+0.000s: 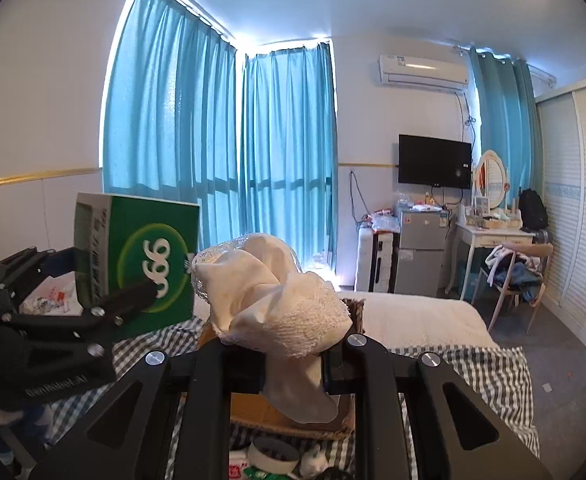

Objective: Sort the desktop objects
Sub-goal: 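Lift both held items and carry them over the cardboard box, then open both tools to drop the medicine box and lace cloth into the box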

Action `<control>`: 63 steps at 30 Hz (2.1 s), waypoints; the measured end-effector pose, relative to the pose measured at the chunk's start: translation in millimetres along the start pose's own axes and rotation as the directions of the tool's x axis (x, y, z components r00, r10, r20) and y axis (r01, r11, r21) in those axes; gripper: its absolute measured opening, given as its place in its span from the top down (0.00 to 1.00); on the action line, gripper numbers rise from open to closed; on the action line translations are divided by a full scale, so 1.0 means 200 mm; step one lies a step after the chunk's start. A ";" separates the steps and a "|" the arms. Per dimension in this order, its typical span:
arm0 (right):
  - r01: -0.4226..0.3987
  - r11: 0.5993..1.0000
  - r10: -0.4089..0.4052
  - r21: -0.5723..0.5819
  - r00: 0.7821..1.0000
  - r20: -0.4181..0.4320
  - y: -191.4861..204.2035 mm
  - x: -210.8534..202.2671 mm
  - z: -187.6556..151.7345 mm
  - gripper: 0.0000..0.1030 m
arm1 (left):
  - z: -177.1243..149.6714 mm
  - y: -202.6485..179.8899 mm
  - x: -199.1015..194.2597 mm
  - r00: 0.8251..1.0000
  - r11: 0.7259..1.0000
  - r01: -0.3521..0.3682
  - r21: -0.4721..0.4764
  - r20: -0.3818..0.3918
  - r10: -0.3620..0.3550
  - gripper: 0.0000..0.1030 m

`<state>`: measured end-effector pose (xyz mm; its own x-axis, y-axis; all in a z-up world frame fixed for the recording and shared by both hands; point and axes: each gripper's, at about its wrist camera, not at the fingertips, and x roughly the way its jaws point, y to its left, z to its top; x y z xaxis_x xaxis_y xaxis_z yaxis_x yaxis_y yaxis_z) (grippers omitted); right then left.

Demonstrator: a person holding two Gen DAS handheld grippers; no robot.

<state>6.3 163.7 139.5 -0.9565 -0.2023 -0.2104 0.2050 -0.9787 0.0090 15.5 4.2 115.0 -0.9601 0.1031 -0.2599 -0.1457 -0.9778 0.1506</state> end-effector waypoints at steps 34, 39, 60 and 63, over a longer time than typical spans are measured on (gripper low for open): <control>-0.003 1.000 -0.007 -0.026 0.933 -0.360 -0.17 1.15 -0.69 0.76 | -0.69 -0.02 1.16 0.932 0.998 0.061 -0.022 -0.357 -0.065 0.23; 0.014 1.000 -0.018 -0.015 0.951 -0.307 -0.19 1.10 -0.65 0.52 | -0.68 -0.03 1.16 0.937 0.999 0.028 -0.016 -0.348 -0.031 0.17; 0.077 0.996 -0.069 0.045 0.985 -0.159 -0.18 0.68 -0.39 0.06 | -0.35 0.07 0.71 0.995 0.996 -0.080 -0.038 -0.067 0.078 0.00; 0.090 0.995 -0.084 0.043 0.989 -0.123 -0.18 0.58 -0.37 0.03 | -0.34 0.10 0.60 0.996 0.995 -0.092 -0.043 0.013 0.092 0.00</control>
<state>-96.0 177.4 43.2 -0.9375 -0.1132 -0.3291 0.1087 -0.9936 0.0321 -87.3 -15.5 22.3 -0.9725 0.0148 -0.2324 -0.0468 -0.9900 0.1330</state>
